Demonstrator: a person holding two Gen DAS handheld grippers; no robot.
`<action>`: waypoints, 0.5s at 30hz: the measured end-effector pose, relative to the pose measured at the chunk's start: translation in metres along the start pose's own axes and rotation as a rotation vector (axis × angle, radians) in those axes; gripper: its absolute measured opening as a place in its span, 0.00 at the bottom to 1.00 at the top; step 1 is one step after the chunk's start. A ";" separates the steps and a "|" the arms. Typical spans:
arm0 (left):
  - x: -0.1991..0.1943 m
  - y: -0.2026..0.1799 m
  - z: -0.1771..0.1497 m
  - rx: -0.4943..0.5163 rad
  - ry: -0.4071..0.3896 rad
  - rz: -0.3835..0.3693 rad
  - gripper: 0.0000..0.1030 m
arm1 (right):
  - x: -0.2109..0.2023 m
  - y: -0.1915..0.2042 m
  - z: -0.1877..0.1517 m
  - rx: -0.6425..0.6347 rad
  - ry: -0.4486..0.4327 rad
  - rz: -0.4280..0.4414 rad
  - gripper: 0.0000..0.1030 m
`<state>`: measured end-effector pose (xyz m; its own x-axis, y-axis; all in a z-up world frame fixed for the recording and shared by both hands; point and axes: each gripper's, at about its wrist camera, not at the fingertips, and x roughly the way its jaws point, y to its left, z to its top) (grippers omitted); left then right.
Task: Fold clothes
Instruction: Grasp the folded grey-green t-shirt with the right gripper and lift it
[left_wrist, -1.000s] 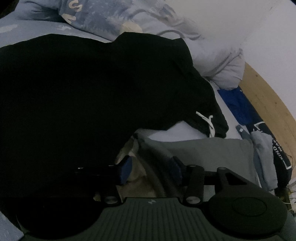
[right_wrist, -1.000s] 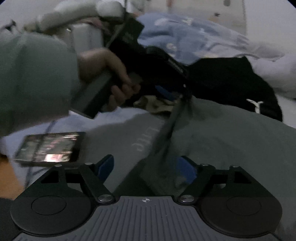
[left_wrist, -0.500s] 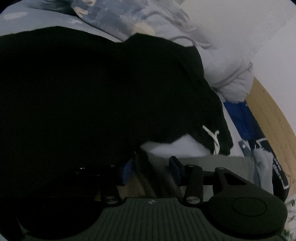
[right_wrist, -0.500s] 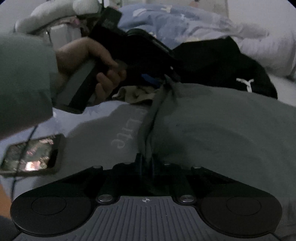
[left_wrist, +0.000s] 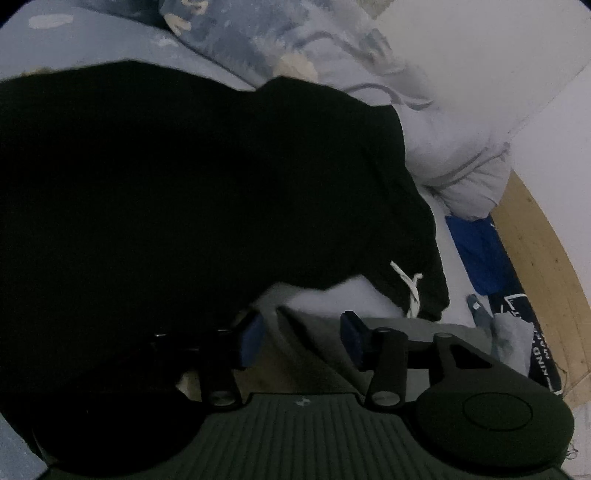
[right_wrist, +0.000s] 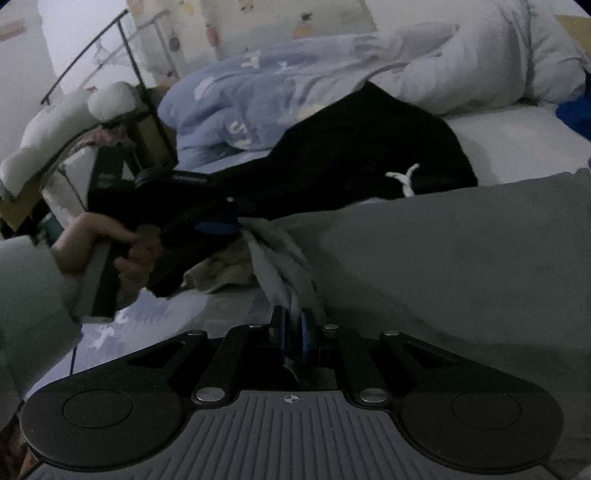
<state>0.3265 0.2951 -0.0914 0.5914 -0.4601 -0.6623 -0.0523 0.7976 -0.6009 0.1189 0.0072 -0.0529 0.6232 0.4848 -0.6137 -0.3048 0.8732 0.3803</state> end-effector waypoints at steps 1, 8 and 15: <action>0.003 -0.002 -0.001 0.002 0.010 0.006 0.51 | 0.000 -0.002 -0.001 0.006 0.000 0.002 0.09; 0.016 -0.018 -0.006 -0.002 0.003 0.059 0.11 | -0.011 0.000 -0.004 0.000 -0.007 0.040 0.09; -0.008 -0.062 0.006 -0.017 -0.100 -0.013 0.09 | -0.040 0.000 0.008 0.006 -0.010 0.113 0.06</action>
<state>0.3300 0.2518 -0.0462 0.6697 -0.4284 -0.6066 -0.0572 0.7846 -0.6173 0.1000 -0.0123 -0.0226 0.5922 0.5793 -0.5601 -0.3692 0.8129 0.4504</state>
